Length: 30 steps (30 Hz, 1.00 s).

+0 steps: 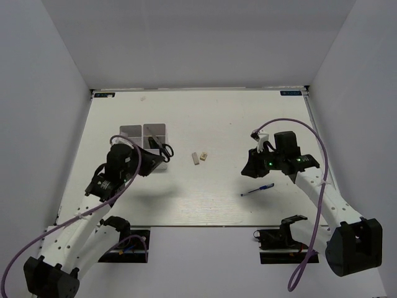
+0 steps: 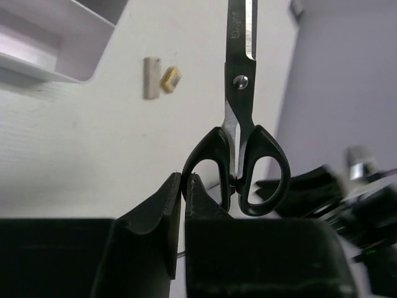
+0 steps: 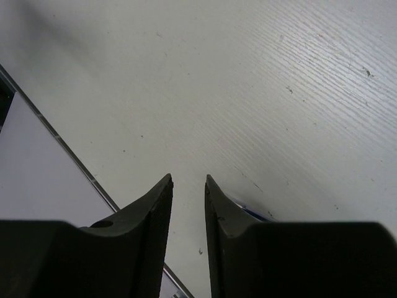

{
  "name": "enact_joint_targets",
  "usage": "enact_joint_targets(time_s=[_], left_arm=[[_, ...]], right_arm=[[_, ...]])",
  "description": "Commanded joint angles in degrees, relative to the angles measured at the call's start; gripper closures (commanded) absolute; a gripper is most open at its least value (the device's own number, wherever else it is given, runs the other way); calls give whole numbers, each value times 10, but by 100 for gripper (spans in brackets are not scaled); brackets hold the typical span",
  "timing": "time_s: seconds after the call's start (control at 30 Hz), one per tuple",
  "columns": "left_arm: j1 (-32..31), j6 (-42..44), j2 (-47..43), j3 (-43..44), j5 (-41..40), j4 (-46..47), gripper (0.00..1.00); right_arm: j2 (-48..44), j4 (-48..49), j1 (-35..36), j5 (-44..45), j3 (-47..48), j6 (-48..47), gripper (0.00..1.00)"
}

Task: Sort the stationery into containers
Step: Place the stationery into the container

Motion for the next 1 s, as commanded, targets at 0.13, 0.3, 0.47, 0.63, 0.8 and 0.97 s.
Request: enact_joint_targets(time_s=[0.13, 0.3, 0.47, 0.63, 0.8, 0.97], left_arm=[[139, -295, -62, -84, 34, 150, 100], [207, -476, -74, -177, 46, 230, 100], [216, -538, -57, -229, 33, 315, 100], [210, -555, -32, -225, 31, 352, 100], [212, -546, -33, -199, 38, 340, 100], [213, -559, -18, -187, 33, 344, 100]], right_arm=[[-18, 19, -12, -24, -2, 8, 69], [-25, 20, -18, -29, -5, 9, 69], [-22, 24, -22, -31, -7, 9, 69], [-19, 26, -25, -35, -8, 11, 69], [-14, 25, -25, -37, -8, 10, 69], [-16, 27, -28, -39, -9, 11, 69]])
